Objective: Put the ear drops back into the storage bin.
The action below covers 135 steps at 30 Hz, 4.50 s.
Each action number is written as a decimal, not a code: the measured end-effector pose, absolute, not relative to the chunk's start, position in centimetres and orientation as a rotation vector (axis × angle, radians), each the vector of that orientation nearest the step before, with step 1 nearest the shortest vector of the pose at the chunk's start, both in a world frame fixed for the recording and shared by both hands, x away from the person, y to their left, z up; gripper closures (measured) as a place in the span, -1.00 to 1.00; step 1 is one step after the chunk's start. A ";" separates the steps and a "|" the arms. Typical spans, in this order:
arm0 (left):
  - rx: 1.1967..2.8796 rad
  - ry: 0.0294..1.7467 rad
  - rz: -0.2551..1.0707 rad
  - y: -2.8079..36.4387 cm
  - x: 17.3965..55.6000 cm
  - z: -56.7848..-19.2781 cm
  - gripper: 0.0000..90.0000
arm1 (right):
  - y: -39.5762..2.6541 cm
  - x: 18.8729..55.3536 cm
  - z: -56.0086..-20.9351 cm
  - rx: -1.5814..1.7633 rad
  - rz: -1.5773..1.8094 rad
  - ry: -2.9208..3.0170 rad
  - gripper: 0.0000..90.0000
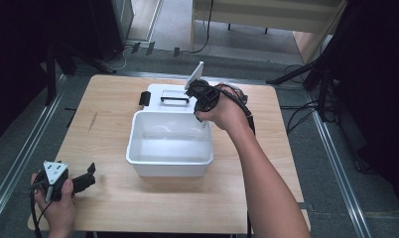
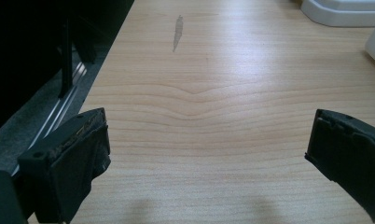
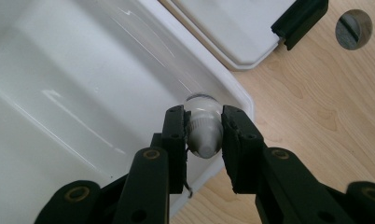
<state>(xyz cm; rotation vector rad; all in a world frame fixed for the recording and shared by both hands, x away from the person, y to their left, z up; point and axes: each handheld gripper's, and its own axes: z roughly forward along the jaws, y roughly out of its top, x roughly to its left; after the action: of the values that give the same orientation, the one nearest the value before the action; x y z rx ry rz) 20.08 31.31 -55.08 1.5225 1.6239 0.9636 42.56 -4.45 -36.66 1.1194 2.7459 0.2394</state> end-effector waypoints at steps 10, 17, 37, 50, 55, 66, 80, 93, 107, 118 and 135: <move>1.518 1.622 0.964 31.3 20.1 -55.1 -1.00 | -4.1 42.5 -38.3 1.057 0.185 2.741 0.61; 1.518 1.623 0.964 31.3 20.1 -55.1 -1.00 | -3.8 42.4 -39.6 1.027 0.156 2.746 0.61; 1.519 1.619 0.963 31.3 20.1 -55.1 -1.00 | -2.1 42.1 -42.7 0.925 0.030 2.734 0.60; 1.519 1.622 0.962 31.3 20.1 -55.1 -1.00 | -1.9 42.3 -43.9 0.888 0.001 2.743 0.60; 1.516 1.620 0.962 31.3 20.1 -55.1 -1.00 | -1.9 42.3 -44.0 0.881 -0.020 2.699 0.54; 1.517 1.620 0.960 31.3 20.0 -55.1 -1.00 | -2.1 42.3 -44.1 0.901 -0.014 2.696 0.47; 1.518 1.621 0.965 31.3 20.1 -55.1 -1.00 | -2.6 41.2 -41.2 0.997 0.196 2.726 -0.51; 1.520 1.618 0.973 31.2 20.1 -55.1 -1.00 | -5.5 40.7 -38.2 1.128 0.327 2.653 -1.00; 1.523 1.621 0.974 31.2 20.1 -55.1 -1.00 | -10.2 40.8 -37.9 1.271 0.350 2.550 -1.00; 1.523 1.621 0.976 31.2 20.1 -55.1 -1.00 | -14.0 40.5 -38.5 1.354 0.356 2.503 -1.00; 1.525 1.623 0.976 31.2 20.1 -55.1 -1.00 | -20.1 38.9 -40.9 1.483 0.384 2.425 -1.00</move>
<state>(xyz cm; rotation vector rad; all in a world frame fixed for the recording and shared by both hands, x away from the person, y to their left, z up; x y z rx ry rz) 20.08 31.17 -55.11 1.5253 1.6228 0.9759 38.87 -20.13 -40.94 1.4826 2.4246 0.3842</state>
